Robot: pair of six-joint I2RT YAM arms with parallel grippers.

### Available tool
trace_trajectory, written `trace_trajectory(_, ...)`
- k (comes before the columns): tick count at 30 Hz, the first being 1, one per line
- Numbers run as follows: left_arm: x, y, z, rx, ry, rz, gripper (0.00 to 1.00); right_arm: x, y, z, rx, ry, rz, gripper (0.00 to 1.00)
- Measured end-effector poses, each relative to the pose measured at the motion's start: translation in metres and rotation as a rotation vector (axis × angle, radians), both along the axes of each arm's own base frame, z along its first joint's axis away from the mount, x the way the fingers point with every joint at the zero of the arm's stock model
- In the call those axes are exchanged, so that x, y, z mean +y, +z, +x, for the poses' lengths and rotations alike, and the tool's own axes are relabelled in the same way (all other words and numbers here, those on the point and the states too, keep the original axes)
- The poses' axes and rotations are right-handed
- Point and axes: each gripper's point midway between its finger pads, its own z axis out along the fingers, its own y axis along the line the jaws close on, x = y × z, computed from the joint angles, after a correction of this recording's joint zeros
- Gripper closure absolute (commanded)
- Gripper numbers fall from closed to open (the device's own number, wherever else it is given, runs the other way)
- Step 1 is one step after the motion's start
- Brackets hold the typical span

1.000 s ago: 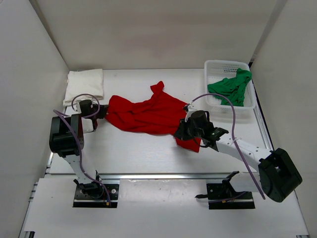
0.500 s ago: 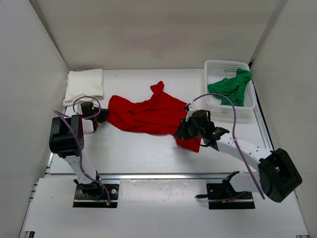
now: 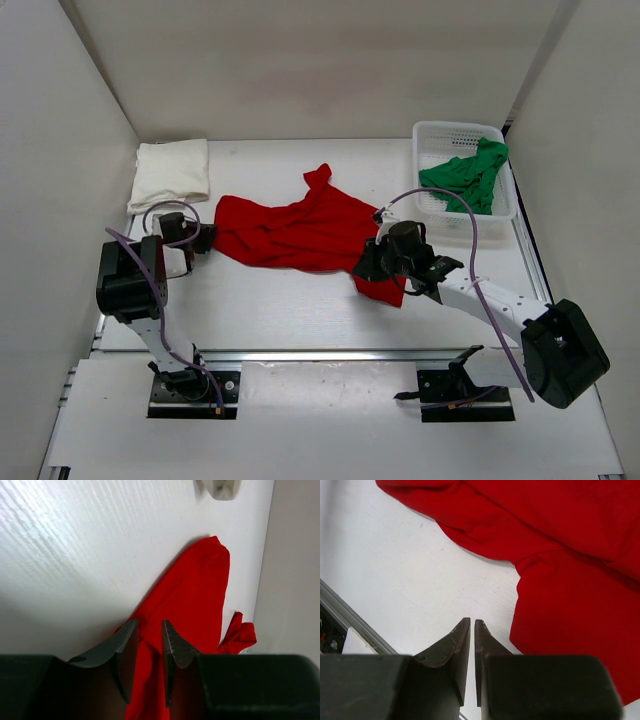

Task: Fold and stack the t-shirts
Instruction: Flatten out the tshirt

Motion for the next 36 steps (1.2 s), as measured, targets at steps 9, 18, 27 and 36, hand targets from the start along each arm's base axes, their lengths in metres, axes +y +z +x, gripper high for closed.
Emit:
trace_trajectory(9,0.004,0.001,-0.013,-0.007,0.015,0.003,0.63,0.003,-0.001,0.001,-0.001,0.007,0.006,0.93)
trace_trajectory(18,0.012,0.02,-0.015,-0.047,0.02,0.061,0.64,0.004,-0.005,0.001,0.009,0.018,0.006,0.93)
trace_trajectory(27,0.013,0.008,-0.014,-0.003,0.007,0.085,0.66,0.005,-0.006,0.002,0.011,0.019,0.009,0.93)
trace_trajectory(36,0.012,-0.002,-0.017,0.032,-0.011,0.108,0.67,0.004,-0.005,0.004,0.009,0.018,0.015,0.93)
